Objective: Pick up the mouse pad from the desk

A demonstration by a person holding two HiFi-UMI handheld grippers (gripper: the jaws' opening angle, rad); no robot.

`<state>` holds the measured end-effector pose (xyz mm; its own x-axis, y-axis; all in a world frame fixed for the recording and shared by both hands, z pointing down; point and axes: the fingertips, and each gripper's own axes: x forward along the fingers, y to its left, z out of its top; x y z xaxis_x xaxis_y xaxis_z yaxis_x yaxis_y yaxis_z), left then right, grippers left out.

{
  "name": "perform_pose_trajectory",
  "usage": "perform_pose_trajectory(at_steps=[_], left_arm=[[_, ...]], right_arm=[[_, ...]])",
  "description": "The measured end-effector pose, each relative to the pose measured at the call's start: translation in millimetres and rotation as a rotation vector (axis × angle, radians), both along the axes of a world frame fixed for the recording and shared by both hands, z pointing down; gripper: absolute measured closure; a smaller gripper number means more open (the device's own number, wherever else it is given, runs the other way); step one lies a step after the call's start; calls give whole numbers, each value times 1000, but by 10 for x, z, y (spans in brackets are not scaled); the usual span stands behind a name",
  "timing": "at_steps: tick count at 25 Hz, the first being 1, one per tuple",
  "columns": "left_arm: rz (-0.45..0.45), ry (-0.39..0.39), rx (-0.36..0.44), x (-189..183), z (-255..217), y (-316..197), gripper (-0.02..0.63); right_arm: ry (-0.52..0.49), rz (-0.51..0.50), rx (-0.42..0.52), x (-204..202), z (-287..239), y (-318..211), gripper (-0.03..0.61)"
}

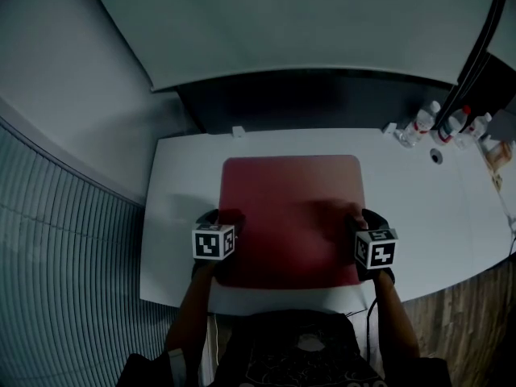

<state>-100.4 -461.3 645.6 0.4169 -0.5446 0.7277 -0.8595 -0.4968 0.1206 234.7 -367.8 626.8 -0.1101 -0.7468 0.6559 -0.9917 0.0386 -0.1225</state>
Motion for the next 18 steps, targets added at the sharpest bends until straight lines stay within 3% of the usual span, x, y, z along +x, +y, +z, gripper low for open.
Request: perform_pose_trajectory(at_steps=[9, 18], left_arm=[[17, 22, -51, 17, 109, -50, 216], [68, -28, -78, 39, 201, -50, 167]], right_arm=[[20, 1, -60, 123, 160, -59, 308], [-37, 32, -114, 149, 313, -113, 238]])
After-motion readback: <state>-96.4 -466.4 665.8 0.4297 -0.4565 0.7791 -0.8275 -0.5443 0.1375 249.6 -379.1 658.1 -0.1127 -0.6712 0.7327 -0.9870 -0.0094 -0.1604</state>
